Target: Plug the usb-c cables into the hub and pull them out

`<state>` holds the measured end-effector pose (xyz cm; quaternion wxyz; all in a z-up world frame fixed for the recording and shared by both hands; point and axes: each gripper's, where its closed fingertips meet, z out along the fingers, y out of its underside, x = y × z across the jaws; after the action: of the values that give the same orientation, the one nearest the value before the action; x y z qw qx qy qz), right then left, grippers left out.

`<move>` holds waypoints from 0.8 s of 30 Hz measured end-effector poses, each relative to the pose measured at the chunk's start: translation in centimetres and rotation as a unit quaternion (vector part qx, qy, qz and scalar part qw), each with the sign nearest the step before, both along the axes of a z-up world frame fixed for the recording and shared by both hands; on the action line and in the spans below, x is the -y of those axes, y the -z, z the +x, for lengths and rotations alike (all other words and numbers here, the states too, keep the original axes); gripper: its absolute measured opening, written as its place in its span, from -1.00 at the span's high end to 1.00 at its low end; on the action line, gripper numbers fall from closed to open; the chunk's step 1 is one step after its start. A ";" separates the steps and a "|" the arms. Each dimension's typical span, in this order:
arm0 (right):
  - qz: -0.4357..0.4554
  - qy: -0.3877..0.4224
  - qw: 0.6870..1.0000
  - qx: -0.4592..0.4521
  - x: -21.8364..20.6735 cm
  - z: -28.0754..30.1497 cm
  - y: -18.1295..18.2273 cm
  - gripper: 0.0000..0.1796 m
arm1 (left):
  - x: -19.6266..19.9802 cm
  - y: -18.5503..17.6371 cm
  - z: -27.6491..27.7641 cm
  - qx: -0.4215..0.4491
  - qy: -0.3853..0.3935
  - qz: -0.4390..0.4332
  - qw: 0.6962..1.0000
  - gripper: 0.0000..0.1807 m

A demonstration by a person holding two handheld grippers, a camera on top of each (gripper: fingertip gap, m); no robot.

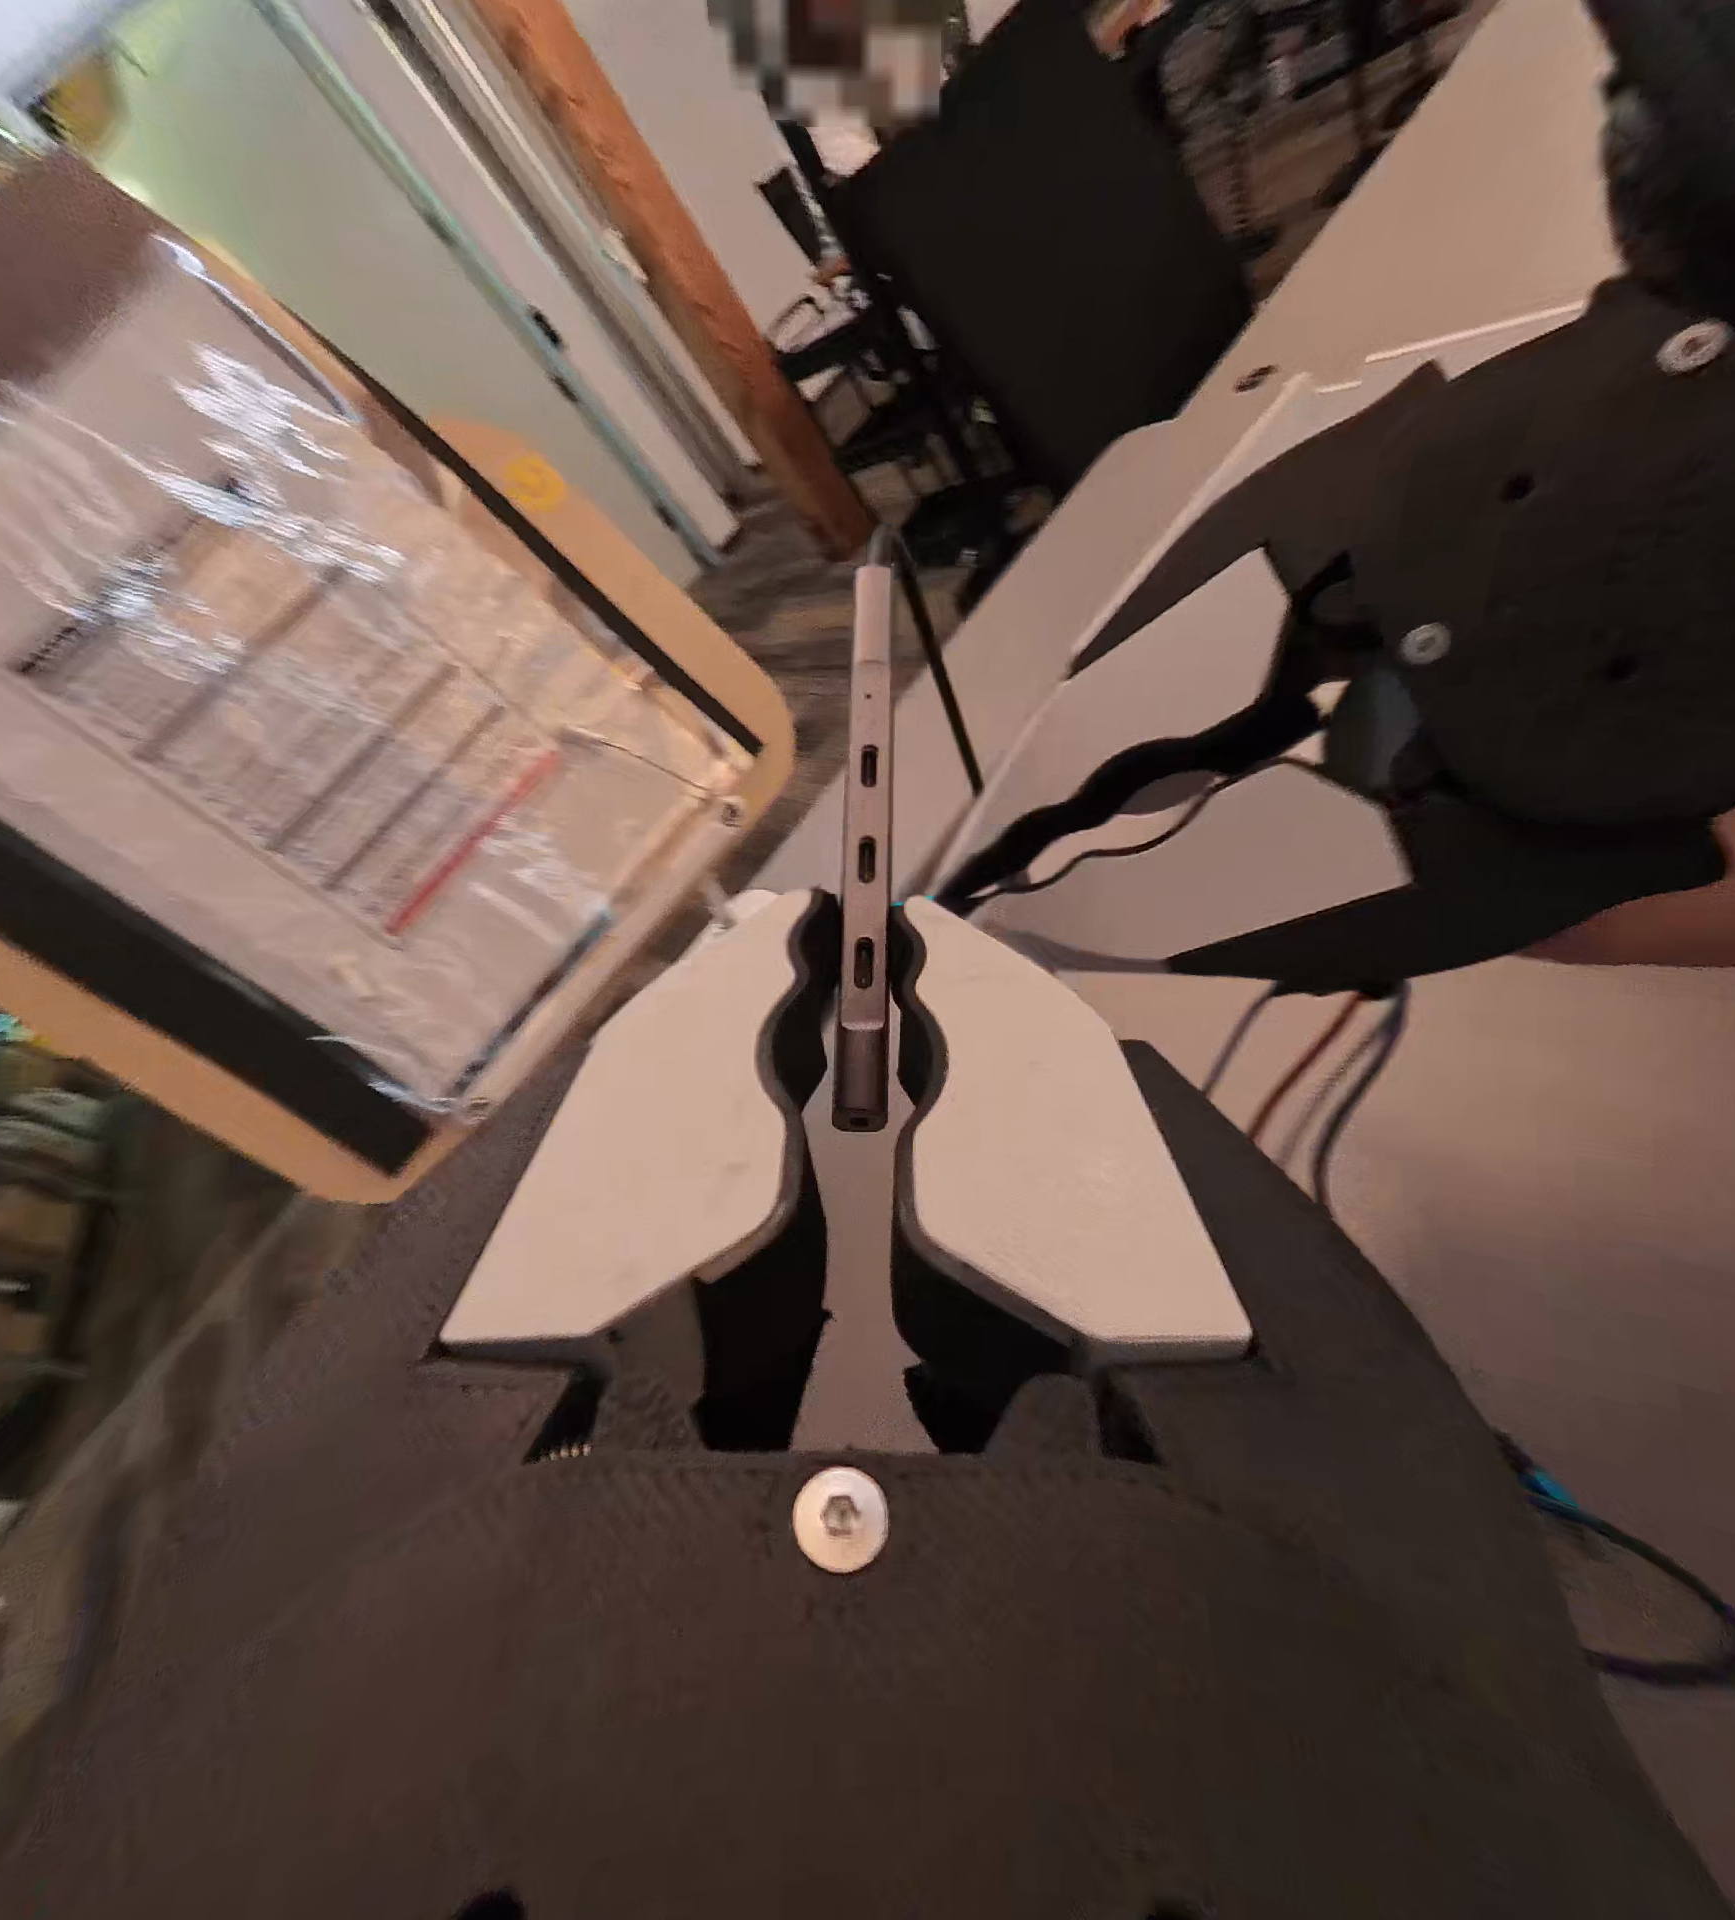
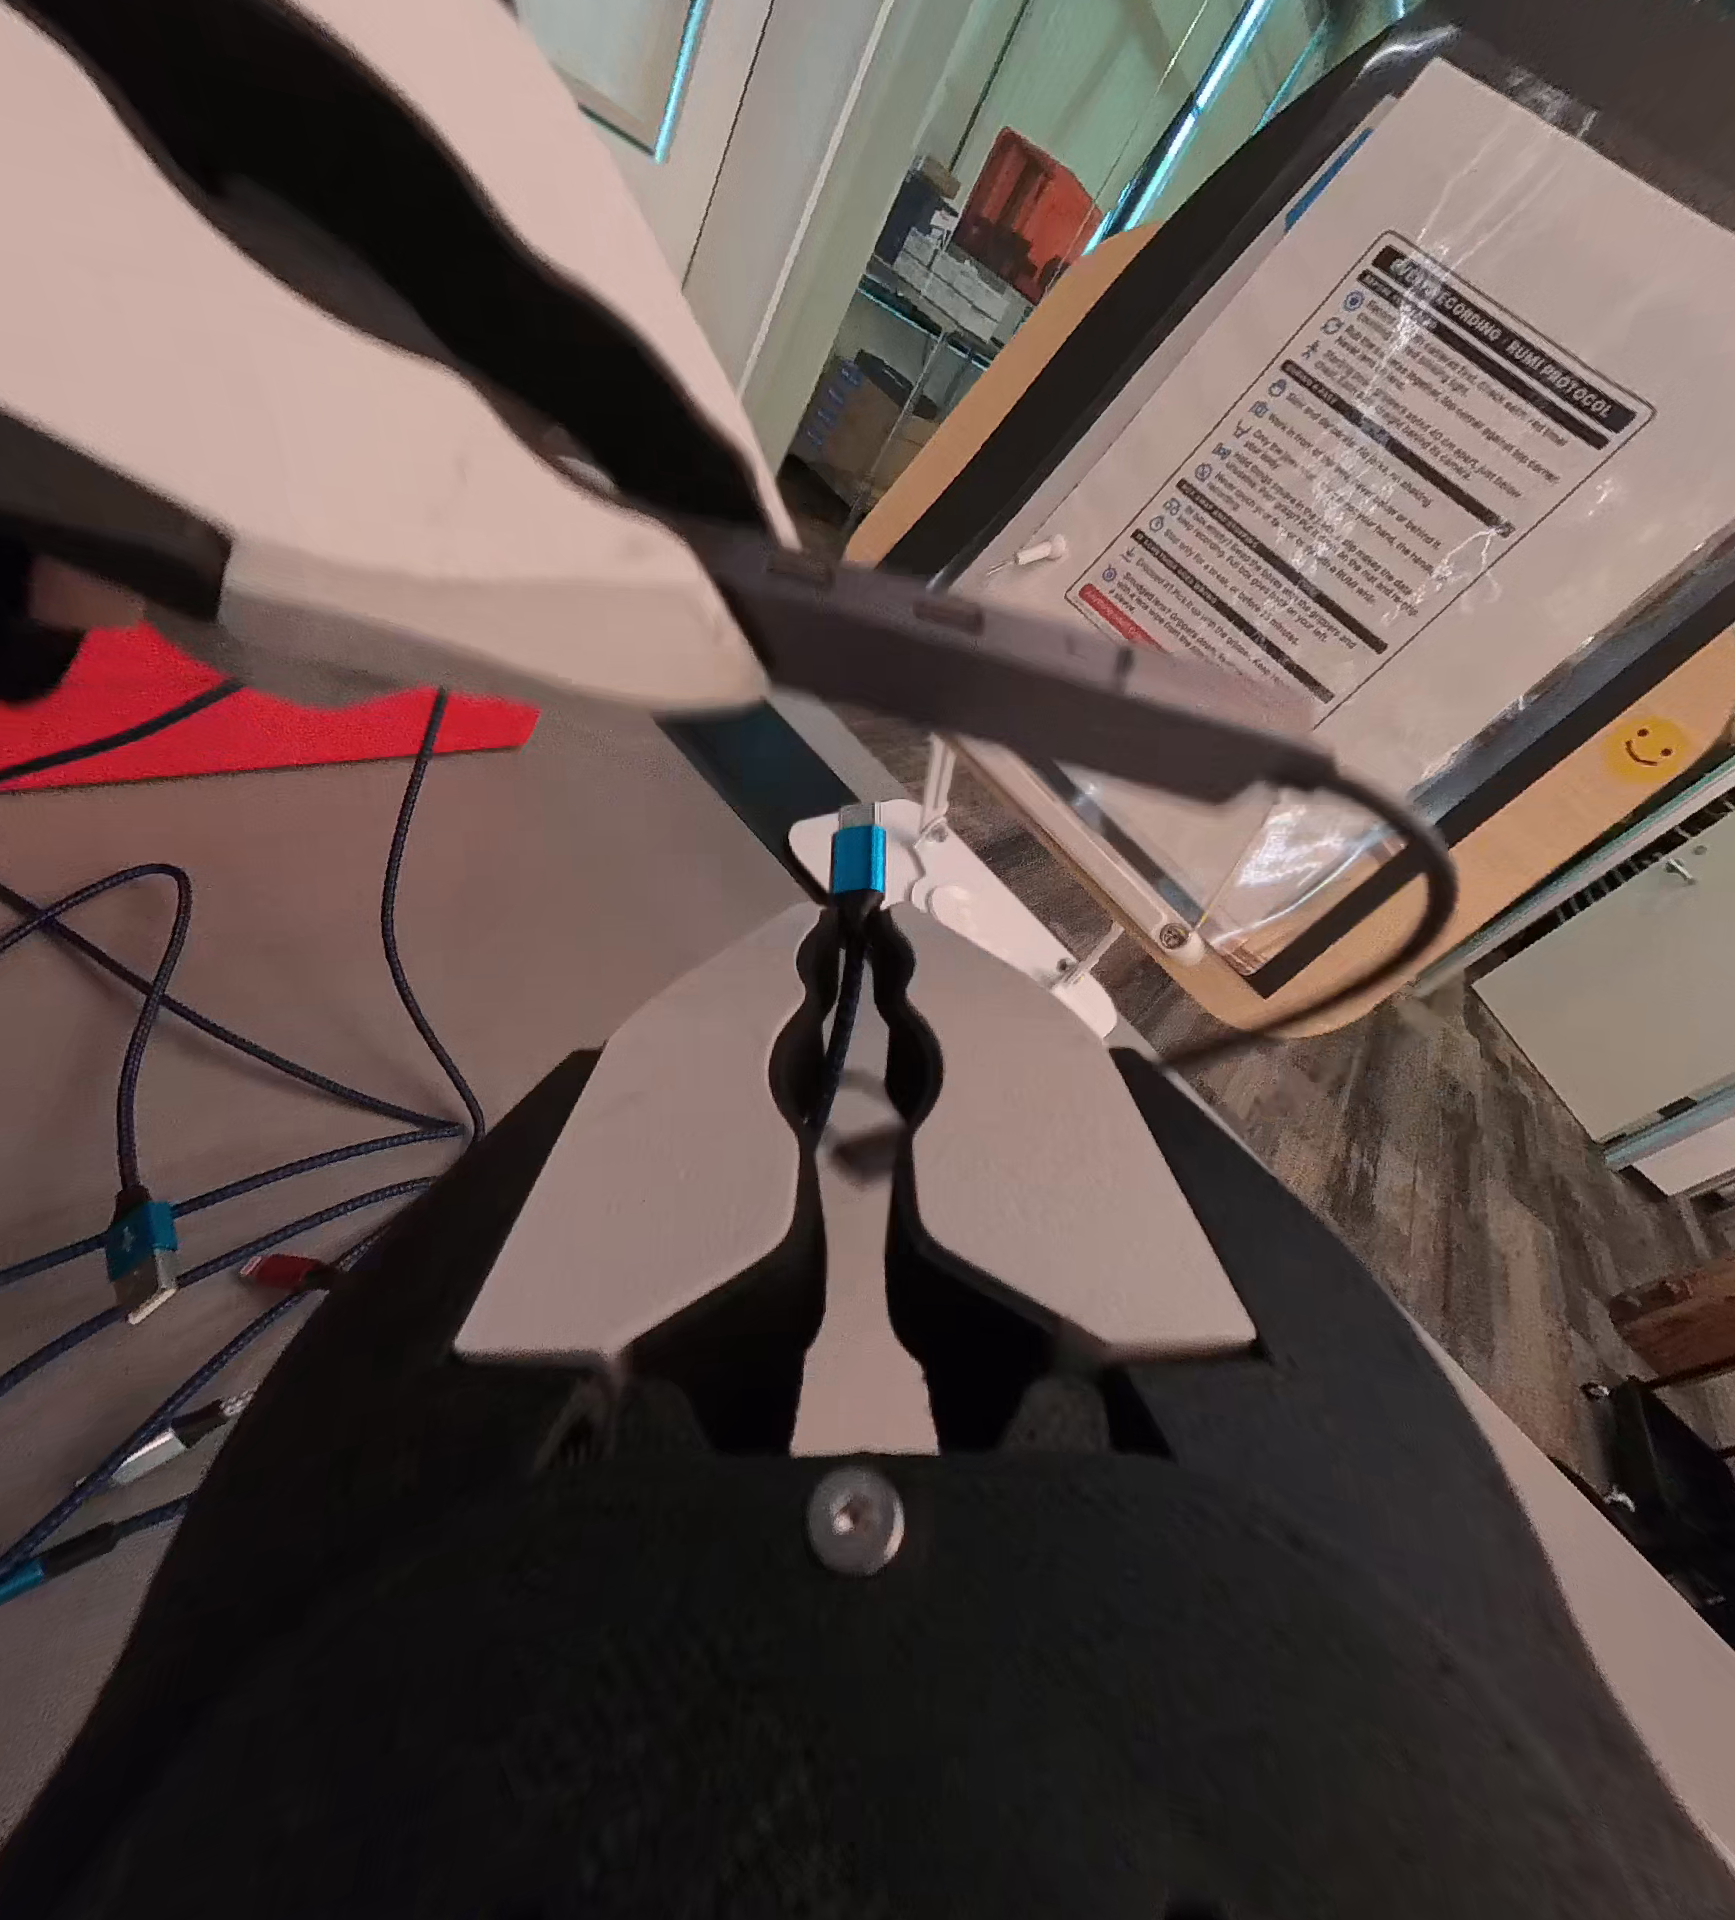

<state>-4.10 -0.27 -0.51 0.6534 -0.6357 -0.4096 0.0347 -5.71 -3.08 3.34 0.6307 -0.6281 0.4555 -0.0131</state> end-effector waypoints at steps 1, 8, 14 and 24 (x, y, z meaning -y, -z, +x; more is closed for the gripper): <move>-0.003 -0.001 1.000 -0.002 0.0 0.2 -0.1 0.93 | -0.3 -0.6 -0.7 -0.002 -0.014 0.022 1.000 0.90; -0.013 -0.039 0.997 -0.059 2.5 0.5 -4.2 0.93 | -2.6 -3.6 -6.1 -0.064 -0.111 0.209 0.969 0.90; -0.113 -0.138 0.967 -0.183 5.6 -1.1 -6.4 0.93 | -3.2 -2.6 -5.8 -0.163 -0.143 0.341 0.915 0.90; -0.232 -0.166 0.905 -0.316 3.4 -0.3 -4.7 0.93 | -2.7 -1.9 -4.3 -0.226 -0.161 0.419 0.864 0.90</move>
<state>-4.43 -3.62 4.20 0.5672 -0.6477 -0.2620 0.4360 -10.01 -0.36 5.23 0.7074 -0.3549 0.4408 0.4235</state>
